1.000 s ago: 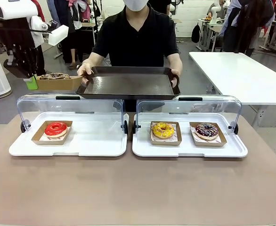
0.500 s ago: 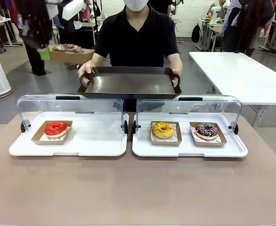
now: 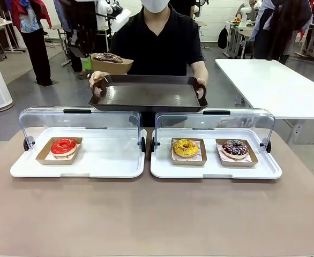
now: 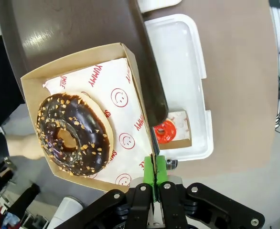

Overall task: Provide the desired donut to the person.
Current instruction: Place the picked Paper togo box onto the Handle tray extended by the person.

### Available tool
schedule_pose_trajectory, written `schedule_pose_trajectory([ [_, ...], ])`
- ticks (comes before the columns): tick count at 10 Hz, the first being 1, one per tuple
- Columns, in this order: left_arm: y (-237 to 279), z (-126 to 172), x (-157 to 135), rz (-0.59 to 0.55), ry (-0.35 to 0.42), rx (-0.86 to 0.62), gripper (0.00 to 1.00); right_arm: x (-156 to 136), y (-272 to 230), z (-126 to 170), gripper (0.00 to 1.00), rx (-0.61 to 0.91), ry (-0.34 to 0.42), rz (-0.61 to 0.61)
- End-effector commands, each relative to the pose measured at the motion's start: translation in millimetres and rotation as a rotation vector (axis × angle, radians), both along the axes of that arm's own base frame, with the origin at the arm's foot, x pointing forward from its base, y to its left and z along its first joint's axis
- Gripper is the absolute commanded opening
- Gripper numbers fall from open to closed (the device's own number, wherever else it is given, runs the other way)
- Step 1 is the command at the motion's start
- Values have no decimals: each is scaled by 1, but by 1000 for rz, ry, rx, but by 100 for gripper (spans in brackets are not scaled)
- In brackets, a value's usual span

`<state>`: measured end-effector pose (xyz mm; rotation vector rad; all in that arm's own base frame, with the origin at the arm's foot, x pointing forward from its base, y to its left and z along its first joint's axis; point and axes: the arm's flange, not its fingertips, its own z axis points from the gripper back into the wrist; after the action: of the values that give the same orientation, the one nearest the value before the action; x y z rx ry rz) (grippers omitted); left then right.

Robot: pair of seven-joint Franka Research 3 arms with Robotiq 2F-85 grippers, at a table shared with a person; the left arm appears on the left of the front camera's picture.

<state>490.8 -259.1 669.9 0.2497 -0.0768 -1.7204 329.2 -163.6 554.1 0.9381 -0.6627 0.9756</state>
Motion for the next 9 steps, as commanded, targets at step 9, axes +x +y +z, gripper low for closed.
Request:
schedule_pose_trajectory([
  [9,-1,-76,69,87,116,-86,1,0,0,0,100,4,0,7],
])
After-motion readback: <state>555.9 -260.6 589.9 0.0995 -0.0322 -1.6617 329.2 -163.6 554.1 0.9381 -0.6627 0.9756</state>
